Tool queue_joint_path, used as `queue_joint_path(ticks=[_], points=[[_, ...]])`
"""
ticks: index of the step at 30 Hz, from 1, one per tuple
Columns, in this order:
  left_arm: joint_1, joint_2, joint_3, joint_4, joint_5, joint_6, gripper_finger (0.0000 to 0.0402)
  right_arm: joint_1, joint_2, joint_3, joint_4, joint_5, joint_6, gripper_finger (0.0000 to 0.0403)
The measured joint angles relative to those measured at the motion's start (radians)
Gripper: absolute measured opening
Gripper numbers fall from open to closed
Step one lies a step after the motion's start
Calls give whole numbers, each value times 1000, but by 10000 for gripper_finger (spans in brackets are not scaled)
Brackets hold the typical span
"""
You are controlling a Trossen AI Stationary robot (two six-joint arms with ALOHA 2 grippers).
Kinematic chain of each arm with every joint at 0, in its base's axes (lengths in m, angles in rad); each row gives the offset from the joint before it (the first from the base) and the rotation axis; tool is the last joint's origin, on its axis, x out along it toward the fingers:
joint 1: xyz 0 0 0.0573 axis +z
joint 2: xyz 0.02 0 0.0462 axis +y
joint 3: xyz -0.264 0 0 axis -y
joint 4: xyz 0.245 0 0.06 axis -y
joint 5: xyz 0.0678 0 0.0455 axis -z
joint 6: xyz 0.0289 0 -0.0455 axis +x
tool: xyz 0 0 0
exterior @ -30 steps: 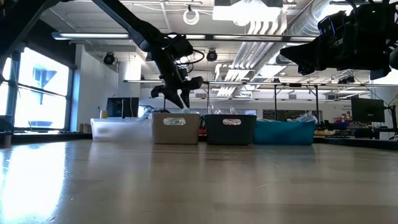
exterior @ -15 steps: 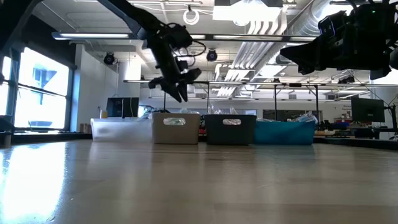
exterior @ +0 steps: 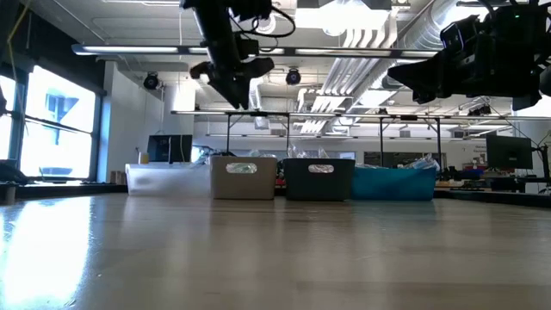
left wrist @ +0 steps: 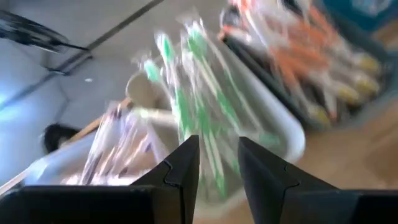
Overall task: Pick & Place Toothbrushes
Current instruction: Adjust the bins on the table
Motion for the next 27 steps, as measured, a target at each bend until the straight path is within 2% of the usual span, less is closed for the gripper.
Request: queue_joint_path(ticks=[2,5,9,12,15,19,27], points=[[-69,0,-2,-60,-79,-57,106,0,0,0,0,-1,16,2],[-174,-1,-58,-64,-189,-175,106,0,0,0,0,-2,22,2],[-310,1,-161,-50,-196,-322,106,0,0,0,-1,-3,24,2],[-406,1,-240,29,-188,-389,106,0,0,0,-2,-3,24,2],[-481,1,-286,110,-190,-392,106,0,0,0,-1,-2,23,2],[-539,1,-290,123,-174,-344,106,0,0,0,-1,-2,23,2],[-572,2,-290,227,-91,-198,106,0,0,0,-1,1,22,2]])
